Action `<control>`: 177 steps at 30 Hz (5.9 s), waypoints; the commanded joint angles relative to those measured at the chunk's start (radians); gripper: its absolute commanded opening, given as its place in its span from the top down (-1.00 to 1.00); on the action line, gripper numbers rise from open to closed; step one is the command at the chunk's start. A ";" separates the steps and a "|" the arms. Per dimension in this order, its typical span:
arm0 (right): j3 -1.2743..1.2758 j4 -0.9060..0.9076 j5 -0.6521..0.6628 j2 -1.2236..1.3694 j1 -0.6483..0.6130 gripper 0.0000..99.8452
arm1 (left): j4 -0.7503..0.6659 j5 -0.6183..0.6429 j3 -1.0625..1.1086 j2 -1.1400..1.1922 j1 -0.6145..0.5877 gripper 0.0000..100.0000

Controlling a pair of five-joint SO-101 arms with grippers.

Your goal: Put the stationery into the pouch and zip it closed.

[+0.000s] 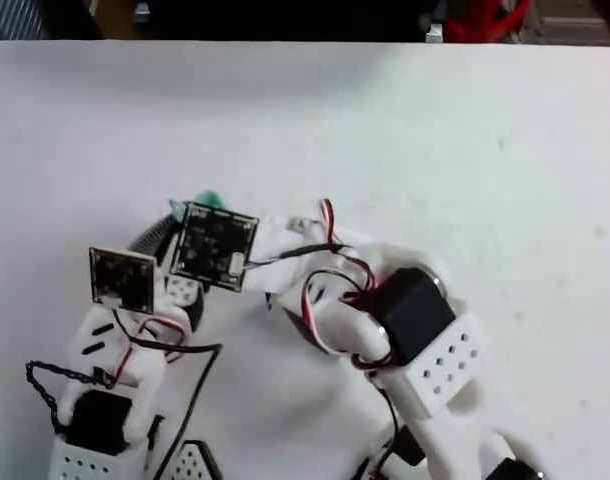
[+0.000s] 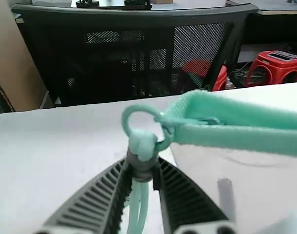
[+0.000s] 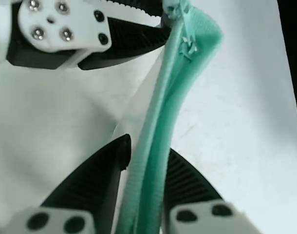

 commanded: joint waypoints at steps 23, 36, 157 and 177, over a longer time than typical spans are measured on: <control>0.068 0.088 0.173 -0.234 0.010 0.96 | -0.052 0.071 0.008 -0.010 -0.240 0.95; 0.066 -0.475 -0.304 -0.021 0.139 0.96 | 0.374 0.120 -0.252 -0.013 -0.102 0.51; 1.120 -0.496 -0.605 -1.196 0.484 0.87 | 0.210 -0.207 0.149 -0.119 -0.318 0.92; 1.606 -0.634 -1.000 -1.193 0.596 0.87 | 0.532 -0.206 0.324 -0.114 -0.315 0.92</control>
